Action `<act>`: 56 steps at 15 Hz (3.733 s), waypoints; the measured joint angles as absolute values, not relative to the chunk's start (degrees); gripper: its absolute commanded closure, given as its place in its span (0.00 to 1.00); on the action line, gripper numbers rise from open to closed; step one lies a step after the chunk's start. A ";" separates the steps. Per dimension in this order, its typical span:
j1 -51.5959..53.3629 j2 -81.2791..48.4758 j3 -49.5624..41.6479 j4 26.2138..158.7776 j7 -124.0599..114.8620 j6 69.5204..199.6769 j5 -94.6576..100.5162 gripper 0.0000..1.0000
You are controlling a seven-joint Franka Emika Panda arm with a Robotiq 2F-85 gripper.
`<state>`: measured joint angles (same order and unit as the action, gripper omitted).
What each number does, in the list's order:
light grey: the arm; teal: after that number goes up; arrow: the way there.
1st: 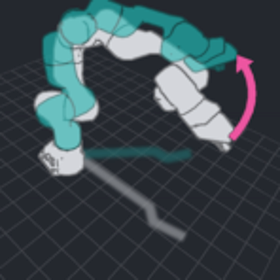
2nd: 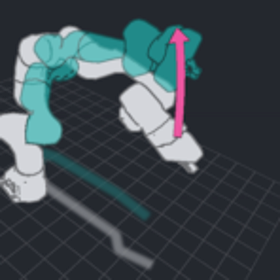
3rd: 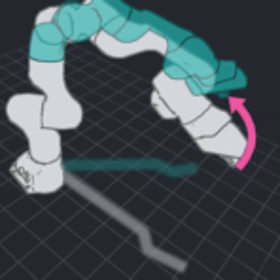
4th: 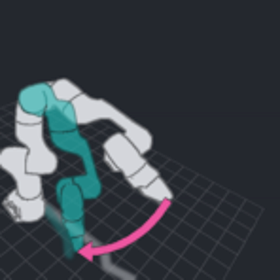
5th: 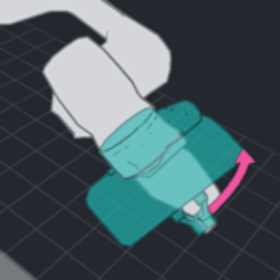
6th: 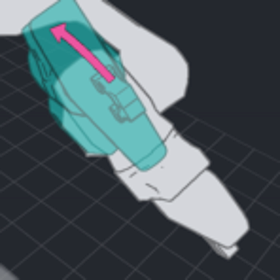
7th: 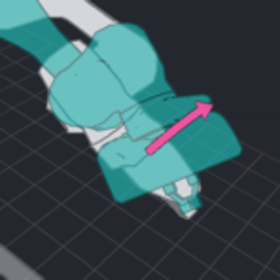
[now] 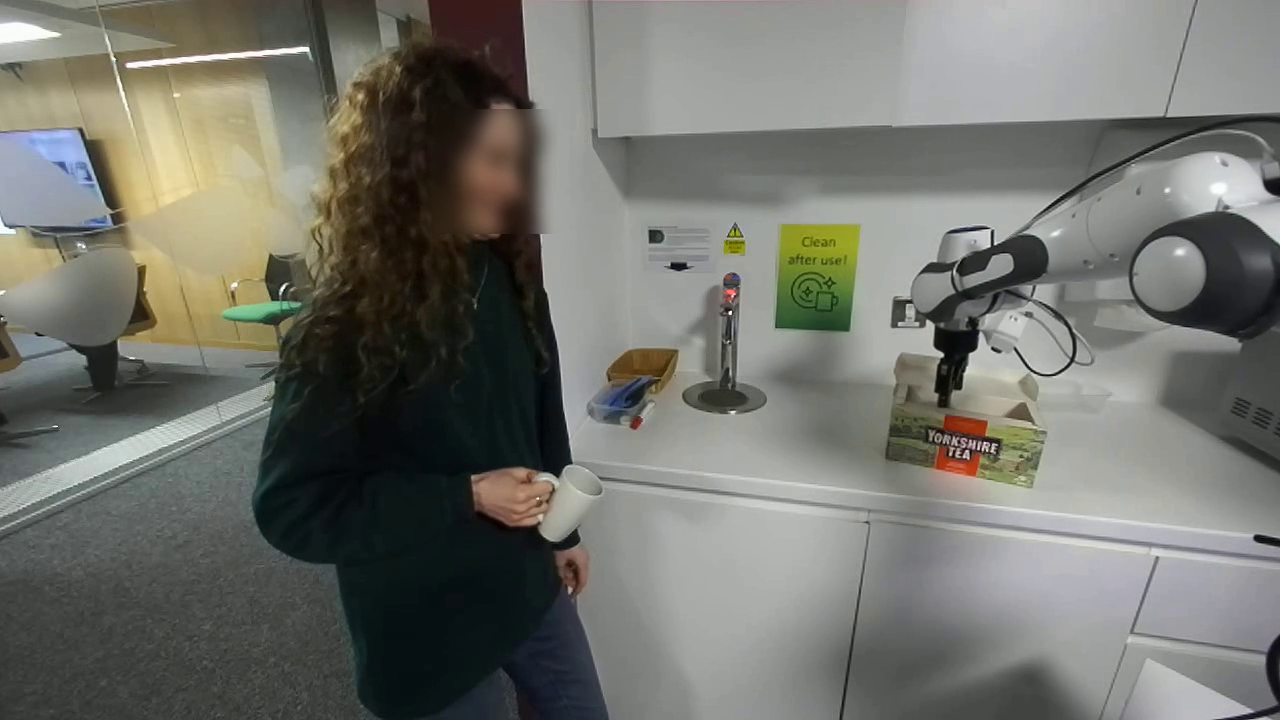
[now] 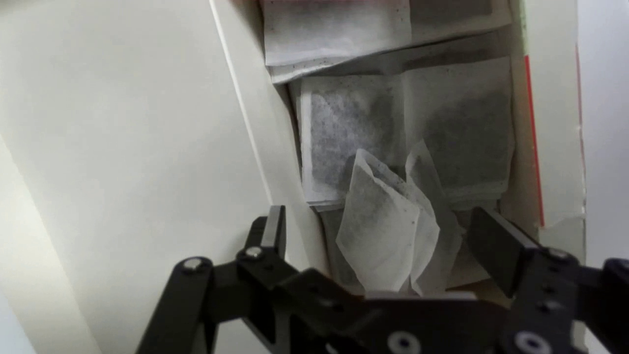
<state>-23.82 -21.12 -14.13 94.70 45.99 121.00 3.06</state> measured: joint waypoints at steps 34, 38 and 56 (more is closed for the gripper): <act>-23.93 -21.65 -14.13 94.58 53.24 113.16 3.66 0.25; -23.94 -22.05 -14.09 94.60 53.25 113.15 3.64 0.47; -24.13 -22.82 -14.08 94.58 53.34 113.28 3.60 1.00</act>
